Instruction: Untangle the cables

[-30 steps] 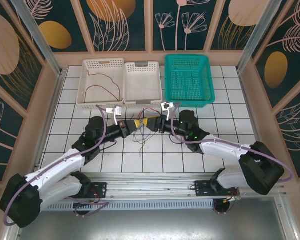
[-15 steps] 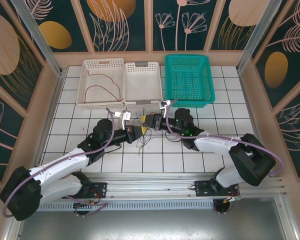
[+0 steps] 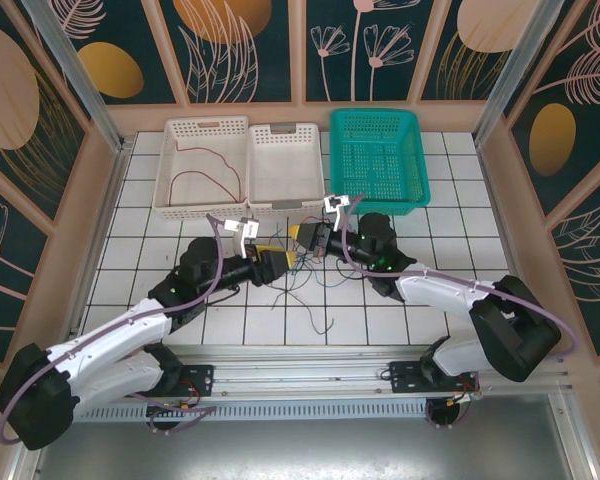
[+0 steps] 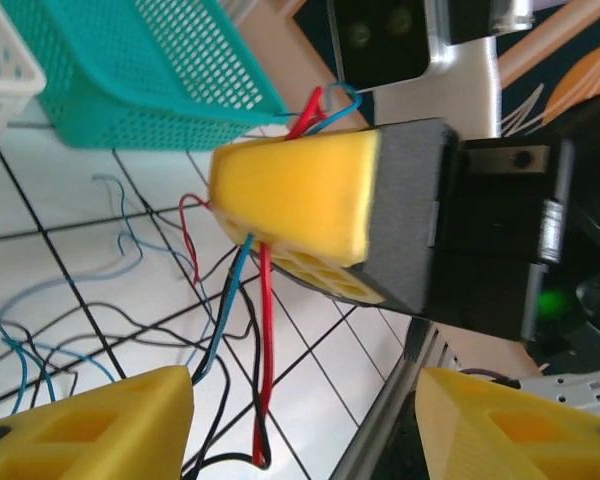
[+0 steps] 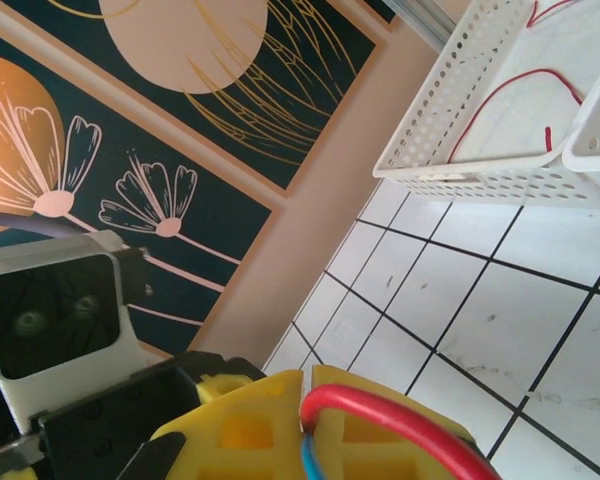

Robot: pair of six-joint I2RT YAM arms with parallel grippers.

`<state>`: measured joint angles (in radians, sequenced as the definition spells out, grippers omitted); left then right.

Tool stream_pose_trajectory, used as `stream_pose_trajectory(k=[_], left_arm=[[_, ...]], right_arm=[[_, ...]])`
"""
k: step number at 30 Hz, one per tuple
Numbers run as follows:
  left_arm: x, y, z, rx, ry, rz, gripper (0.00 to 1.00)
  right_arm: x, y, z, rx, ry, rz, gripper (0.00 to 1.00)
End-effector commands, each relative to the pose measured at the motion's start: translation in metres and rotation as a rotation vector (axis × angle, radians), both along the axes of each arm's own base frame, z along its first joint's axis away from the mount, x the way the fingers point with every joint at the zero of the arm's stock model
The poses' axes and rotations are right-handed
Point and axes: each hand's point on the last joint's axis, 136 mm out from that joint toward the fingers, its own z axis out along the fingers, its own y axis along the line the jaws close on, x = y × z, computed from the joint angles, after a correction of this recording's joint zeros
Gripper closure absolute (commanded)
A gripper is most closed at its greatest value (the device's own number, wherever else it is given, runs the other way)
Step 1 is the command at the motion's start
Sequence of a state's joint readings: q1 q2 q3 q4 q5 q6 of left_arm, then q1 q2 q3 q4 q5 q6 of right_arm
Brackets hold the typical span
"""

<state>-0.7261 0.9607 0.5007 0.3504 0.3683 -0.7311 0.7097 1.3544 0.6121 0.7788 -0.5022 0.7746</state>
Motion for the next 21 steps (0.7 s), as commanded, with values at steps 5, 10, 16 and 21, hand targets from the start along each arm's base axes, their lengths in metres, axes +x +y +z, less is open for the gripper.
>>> stream_pose_trajectory(k=[5, 10, 16, 21], left_arm=[[-0.003, -0.002, 0.013, -0.017, -0.055, -0.018, 0.38], [0.001, -0.007, -0.006, 0.015, -0.013, -0.031, 0.41], [0.007, -0.008, -0.017, 0.062, -0.006, -0.016, 0.49], [0.007, -0.012, -0.021, 0.062, 0.005, -0.031, 0.58]], right_arm=[[-0.014, -0.001, 0.012, 0.01, -0.069, 0.076, 1.0], [-0.018, 0.005, 0.018, 0.004, -0.079, 0.12, 1.0], [-0.023, 0.007, 0.018, -0.006, -0.079, 0.154, 1.0], [-0.022, 0.01, 0.016, -0.02, -0.064, 0.157, 1.0]])
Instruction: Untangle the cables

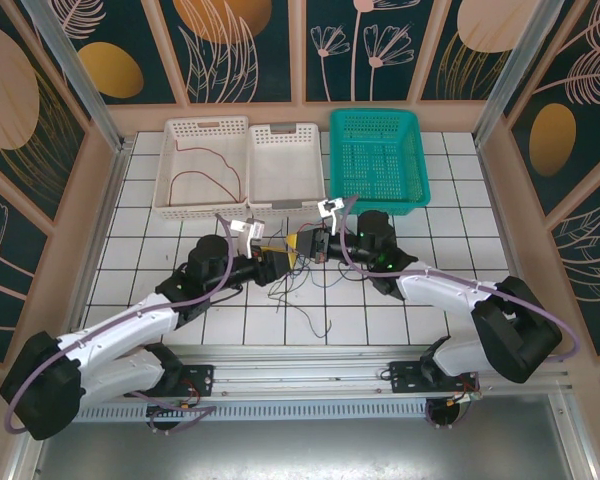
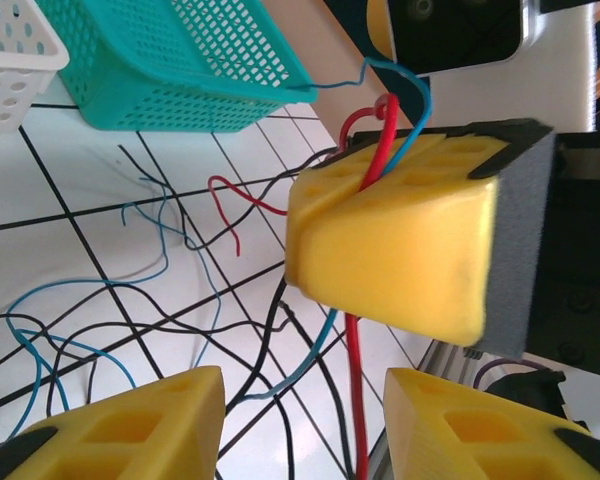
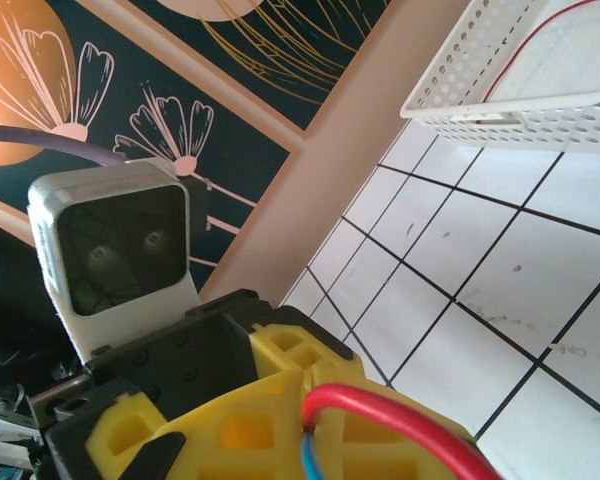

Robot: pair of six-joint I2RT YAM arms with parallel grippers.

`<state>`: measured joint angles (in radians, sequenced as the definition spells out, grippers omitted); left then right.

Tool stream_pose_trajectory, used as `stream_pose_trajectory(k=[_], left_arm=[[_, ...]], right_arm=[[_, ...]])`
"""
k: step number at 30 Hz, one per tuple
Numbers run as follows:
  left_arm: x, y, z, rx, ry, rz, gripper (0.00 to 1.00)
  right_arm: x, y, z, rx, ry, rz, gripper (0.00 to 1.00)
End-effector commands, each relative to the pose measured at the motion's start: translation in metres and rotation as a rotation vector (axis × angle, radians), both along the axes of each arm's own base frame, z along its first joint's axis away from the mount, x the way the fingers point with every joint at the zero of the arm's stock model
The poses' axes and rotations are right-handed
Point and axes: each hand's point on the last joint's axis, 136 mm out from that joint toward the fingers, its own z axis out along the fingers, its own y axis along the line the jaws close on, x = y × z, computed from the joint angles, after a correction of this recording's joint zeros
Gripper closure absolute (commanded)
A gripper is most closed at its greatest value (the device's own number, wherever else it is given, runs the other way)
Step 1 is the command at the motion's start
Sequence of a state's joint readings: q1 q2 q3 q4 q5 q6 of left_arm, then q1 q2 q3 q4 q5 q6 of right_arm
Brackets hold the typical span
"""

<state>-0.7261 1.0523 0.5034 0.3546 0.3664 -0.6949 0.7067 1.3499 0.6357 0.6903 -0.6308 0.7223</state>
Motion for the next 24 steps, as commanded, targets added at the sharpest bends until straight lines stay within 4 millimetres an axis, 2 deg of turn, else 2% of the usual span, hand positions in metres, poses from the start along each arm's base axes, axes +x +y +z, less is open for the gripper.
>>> stream_pose_trajectory(k=[1, 7, 11, 15, 16, 21, 24], left_arm=[[-0.001, -0.006, 0.006, -0.016, -0.022, -0.031, 0.6], [-0.002, -0.008, 0.003, -0.028, -0.013, -0.043, 0.66], [-0.003, -0.007, 0.005, -0.031, -0.02, -0.04, 0.8], [-0.003, -0.005, 0.004, -0.027, -0.022, -0.029, 1.0], [-0.003, -0.004, 0.004, -0.025, -0.022, -0.024, 1.0], [0.008, 0.005, -0.005, 0.002, -0.004, 0.063, 1.0], [0.014, 0.009, -0.011, 0.011, 0.018, 0.108, 1.0]], right_arm=[[-0.002, 0.004, 0.023, 0.03, -0.059, 0.024, 1.0], [0.003, 0.009, 0.019, 0.013, -0.022, 0.02, 1.0], [0.003, 0.009, 0.02, 0.012, -0.024, 0.02, 1.0], [0.003, 0.008, 0.022, 0.0, -0.029, 0.017, 1.0], [0.003, 0.007, 0.021, -0.009, -0.029, 0.011, 0.99], [0.004, -0.006, 0.021, -0.034, -0.04, -0.019, 0.69], [0.004, -0.023, 0.025, -0.031, -0.045, -0.053, 0.57]])
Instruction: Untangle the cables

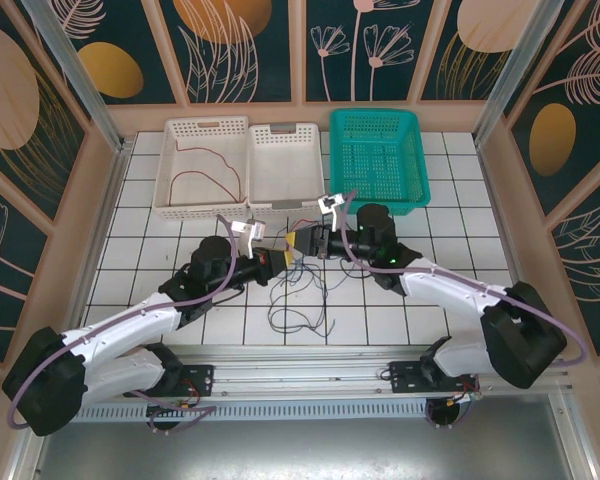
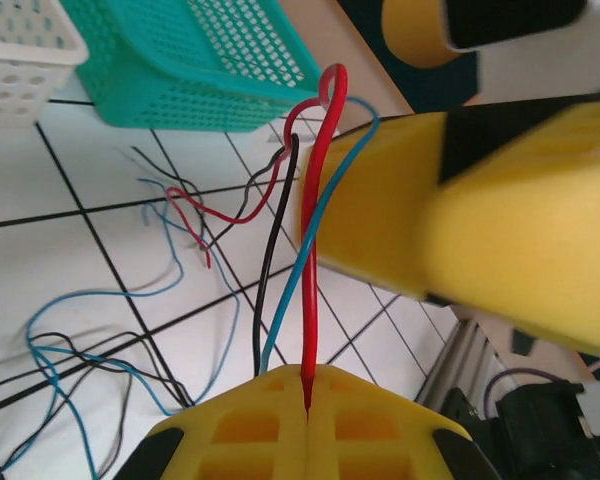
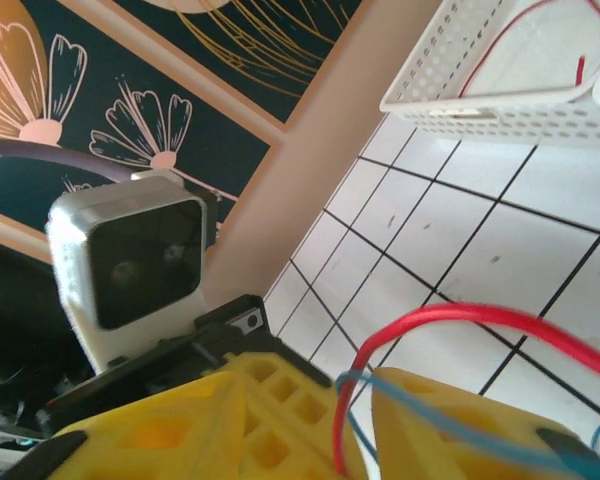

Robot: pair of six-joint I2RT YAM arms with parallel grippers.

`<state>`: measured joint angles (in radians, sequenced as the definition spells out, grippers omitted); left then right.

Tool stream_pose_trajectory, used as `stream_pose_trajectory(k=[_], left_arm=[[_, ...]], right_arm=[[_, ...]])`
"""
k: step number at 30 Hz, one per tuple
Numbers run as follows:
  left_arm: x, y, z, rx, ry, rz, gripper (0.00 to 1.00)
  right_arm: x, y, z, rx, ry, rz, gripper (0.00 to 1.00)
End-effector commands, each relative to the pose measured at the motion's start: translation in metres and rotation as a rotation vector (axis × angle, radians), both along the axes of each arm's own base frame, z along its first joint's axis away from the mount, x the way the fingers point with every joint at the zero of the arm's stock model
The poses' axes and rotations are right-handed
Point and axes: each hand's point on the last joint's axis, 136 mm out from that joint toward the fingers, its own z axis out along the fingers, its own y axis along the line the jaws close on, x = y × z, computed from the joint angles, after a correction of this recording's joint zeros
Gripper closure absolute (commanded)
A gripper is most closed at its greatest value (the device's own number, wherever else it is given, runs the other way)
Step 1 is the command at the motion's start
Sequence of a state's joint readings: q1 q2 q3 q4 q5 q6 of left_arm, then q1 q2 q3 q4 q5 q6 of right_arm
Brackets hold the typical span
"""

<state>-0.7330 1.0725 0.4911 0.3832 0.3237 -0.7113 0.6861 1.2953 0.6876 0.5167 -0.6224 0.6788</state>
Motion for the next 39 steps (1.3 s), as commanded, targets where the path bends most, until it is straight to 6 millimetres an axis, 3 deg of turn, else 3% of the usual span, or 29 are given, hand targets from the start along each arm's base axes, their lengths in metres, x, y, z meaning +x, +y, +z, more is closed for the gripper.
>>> stream_pose_trajectory(k=[1, 9, 16, 21, 33, 39], left_arm=[[0.009, 0.008, -0.005, 0.006, 0.012, 0.076, 1.0], [0.013, 0.002, 0.003, -0.062, 0.044, 0.078, 1.0], [0.011, 0.0, 0.022, -0.129, 0.037, 0.07, 1.0], [0.009, 0.001, 0.028, -0.157, 0.036, 0.07, 1.0], [0.007, -0.002, 0.034, -0.194, 0.045, 0.055, 1.0], [0.006, -0.003, 0.037, -0.208, 0.046, 0.048, 1.0]], right_arm=[[0.0, -0.02, 0.018, 0.021, -0.054, -0.037, 0.54], [-0.022, -0.041, 0.004, 0.006, -0.054, -0.009, 0.48], [-0.043, -0.032, -0.036, -0.057, -0.052, 0.055, 0.46], [-0.05, -0.022, -0.044, -0.057, -0.086, 0.09, 0.45], [-0.026, -0.001, -0.069, -0.162, -0.142, 0.018, 0.46], [-0.009, 0.011, -0.077, -0.192, -0.153, -0.021, 0.53]])
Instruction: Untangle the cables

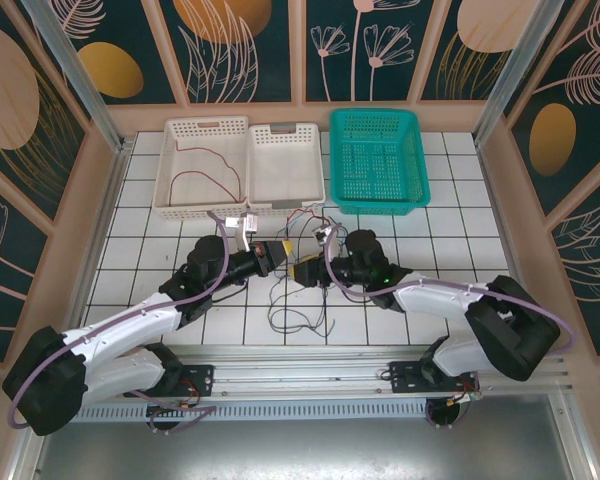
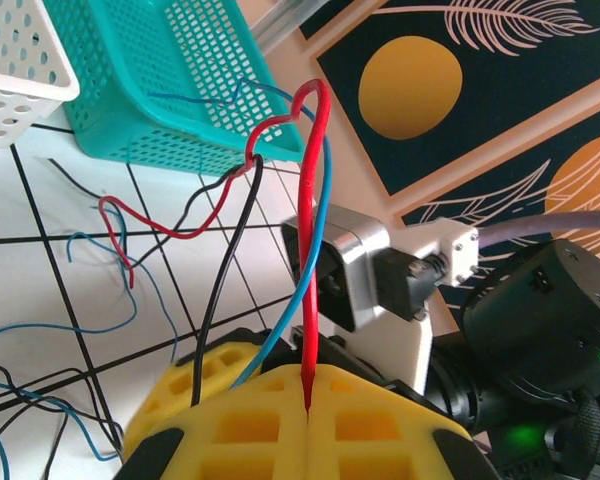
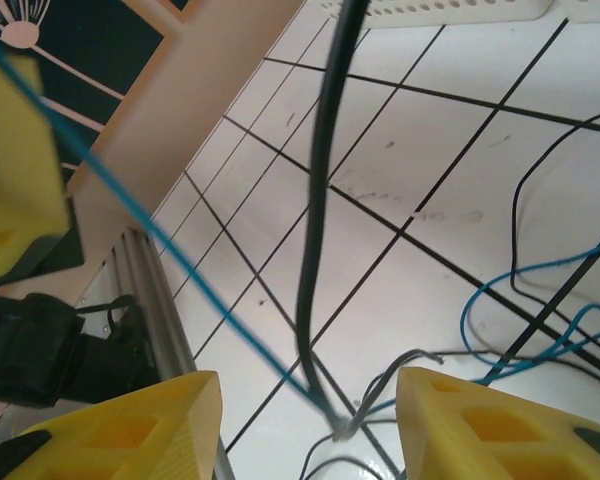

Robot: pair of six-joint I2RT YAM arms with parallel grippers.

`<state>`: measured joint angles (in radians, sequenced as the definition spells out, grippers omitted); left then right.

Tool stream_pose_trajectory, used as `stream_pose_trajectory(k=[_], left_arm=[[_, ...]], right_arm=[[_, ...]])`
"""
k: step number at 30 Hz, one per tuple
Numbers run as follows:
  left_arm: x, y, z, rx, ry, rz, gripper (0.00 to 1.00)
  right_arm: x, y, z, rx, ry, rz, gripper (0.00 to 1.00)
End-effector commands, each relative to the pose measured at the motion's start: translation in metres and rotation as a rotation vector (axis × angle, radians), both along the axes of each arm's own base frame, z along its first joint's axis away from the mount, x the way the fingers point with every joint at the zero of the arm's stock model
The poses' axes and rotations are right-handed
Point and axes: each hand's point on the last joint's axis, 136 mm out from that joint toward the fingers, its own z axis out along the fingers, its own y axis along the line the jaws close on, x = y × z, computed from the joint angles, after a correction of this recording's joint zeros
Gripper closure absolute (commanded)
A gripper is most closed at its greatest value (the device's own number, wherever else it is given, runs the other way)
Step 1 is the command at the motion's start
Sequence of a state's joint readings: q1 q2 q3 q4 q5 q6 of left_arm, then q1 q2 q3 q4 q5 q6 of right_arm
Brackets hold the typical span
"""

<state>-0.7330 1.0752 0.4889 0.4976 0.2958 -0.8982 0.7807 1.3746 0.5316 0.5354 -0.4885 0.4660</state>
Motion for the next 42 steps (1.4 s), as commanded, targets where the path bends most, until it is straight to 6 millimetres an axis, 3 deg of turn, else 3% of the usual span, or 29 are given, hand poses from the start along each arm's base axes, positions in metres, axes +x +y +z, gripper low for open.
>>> stream_pose_trajectory(k=[1, 4, 7, 13, 19, 23, 29, 35, 42], left_arm=[[-0.003, -0.001, 0.013, -0.05, -0.031, -0.017, 1.0], [-0.004, 0.0, 0.015, -0.049, -0.035, -0.014, 1.0], [-0.005, 0.003, 0.015, -0.042, -0.038, -0.009, 1.0], [-0.007, 0.006, 0.017, -0.012, -0.042, -0.005, 1.0], [-0.009, 0.016, 0.034, 0.052, -0.089, 0.017, 1.0], [-0.007, 0.029, 0.046, 0.092, -0.124, 0.07, 1.0], [0.001, 0.059, 0.076, 0.199, -0.21, 0.21, 1.0], [0.02, 0.105, 0.11, 0.338, -0.278, 0.456, 1.0], [0.033, 0.155, 0.168, 0.446, -0.38, 0.725, 1.0]], right_arm=[[0.018, 0.011, 0.02, 0.035, -0.092, -0.033, 0.57], [0.022, 0.01, 0.021, 0.032, -0.097, -0.051, 0.83], [0.024, 0.005, 0.019, 0.017, -0.107, -0.079, 1.0], [0.039, -0.018, -0.009, -0.102, -0.044, -0.205, 1.0], [0.054, -0.068, -0.046, -0.132, 0.112, -0.362, 1.0], [0.055, -0.091, -0.058, -0.137, 0.163, -0.419, 1.0], [0.05, -0.107, -0.06, -0.174, 0.153, -0.473, 1.0], [0.05, -0.135, -0.057, -0.153, 0.154, -0.561, 1.0], [0.045, -0.136, -0.049, -0.112, 0.138, -0.532, 1.0]])
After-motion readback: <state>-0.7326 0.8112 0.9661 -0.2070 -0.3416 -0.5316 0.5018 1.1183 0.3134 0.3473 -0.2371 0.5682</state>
